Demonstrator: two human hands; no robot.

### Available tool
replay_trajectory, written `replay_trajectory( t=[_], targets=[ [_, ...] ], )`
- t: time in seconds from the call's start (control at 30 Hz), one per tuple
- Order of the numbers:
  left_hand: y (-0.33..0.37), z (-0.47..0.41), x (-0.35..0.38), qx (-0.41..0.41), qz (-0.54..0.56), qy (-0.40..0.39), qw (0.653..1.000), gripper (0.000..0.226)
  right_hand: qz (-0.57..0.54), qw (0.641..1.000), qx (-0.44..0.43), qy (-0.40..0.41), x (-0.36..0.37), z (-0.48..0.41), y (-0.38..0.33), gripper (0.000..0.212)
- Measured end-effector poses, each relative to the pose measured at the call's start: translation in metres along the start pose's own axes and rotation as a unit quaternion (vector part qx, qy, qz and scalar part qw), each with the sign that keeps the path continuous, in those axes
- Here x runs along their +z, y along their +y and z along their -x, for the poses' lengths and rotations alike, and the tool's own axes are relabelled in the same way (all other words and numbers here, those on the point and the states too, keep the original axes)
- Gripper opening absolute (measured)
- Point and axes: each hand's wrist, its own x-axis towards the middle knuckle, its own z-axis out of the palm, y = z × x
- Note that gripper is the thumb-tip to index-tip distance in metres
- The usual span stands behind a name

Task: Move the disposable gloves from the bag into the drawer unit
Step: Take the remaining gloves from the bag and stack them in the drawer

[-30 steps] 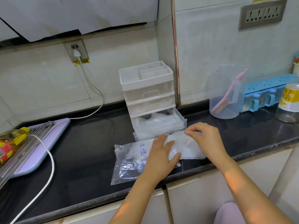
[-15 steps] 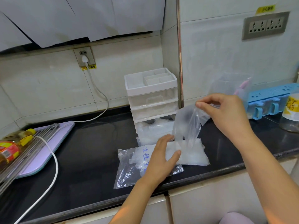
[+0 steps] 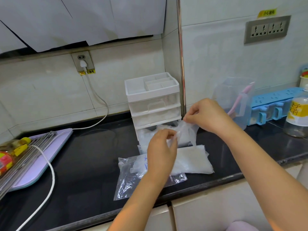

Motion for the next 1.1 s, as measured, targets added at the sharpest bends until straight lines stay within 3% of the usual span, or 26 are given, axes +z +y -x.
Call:
replay_trajectory(
  t=[0.03, 0.07, 0.17, 0.23, 0.33, 0.47, 0.57, 0.7, 0.8, 0.9, 1.0, 1.1],
  targets=[
    [-0.001, -0.007, -0.007, -0.013, 0.009, -0.025, 1.0, 0.004, 0.005, 1.0, 0.0, -0.023, -0.002, -0.002, 0.003, 0.009],
    [-0.001, -0.014, -0.013, -0.024, 0.005, -0.045, 0.999, 0.01, -0.002, 0.999, -0.009, -0.046, -0.003, -0.004, 0.007, 0.014],
    [0.0, -0.04, -0.03, -0.073, 0.004, -0.115, 0.991, 0.023, -0.006, 0.987, -0.066, -0.144, -0.005, -0.007, 0.009, 0.062],
    [-0.001, -0.058, -0.039, -0.102, 0.009, -0.166, 0.981, 0.021, 0.05, 0.973, -0.11, -0.197, 0.0, -0.009, 0.006, 0.075],
    [-0.005, -0.081, -0.047, -0.106, -0.006, -0.234, 0.966, 0.02, 0.127, 0.963, -0.135, -0.194, 0.014, -0.028, 0.005, 0.047],
    [-0.018, -0.11, -0.056, -0.097, -0.061, -0.247, 0.962, 0.024, 0.165, 0.957, -0.15, -0.189, 0.029, -0.064, 0.007, 0.009],
    [-0.028, -0.132, -0.062, -0.069, -0.08, -0.218, 0.97, 0.024, 0.119, 0.962, -0.143, -0.199, 0.037, -0.09, 0.007, 0.017],
    [-0.035, -0.161, -0.063, -0.011, -0.11, -0.165, 0.98, 0.02, 0.077, 0.975, -0.17, -0.12, 0.041, -0.119, -0.002, 0.014],
    [-0.033, -0.175, -0.067, 0.072, -0.132, -0.069, 0.986, 0.013, 0.024, 0.973, -0.227, 0.028, 0.033, -0.126, -0.012, 0.005],
    [-0.02, -0.164, -0.074, 0.177, -0.12, -0.016, 0.977, 0.013, 0.014, 0.938, -0.299, 0.176, 0.029, -0.119, -0.005, 0.008],
    [-0.025, -0.139, -0.069, 0.227, -0.151, -0.065, 0.96, 0.017, 0.036, 0.915, -0.349, 0.199, 0.035, -0.107, 0.021, 0.014],
    [-0.045, -0.122, -0.049, 0.157, -0.17, -0.189, 0.954, 0.015, 0.08, 0.928, -0.347, 0.107, 0.055, -0.101, 0.049, 0.017]
  ],
)
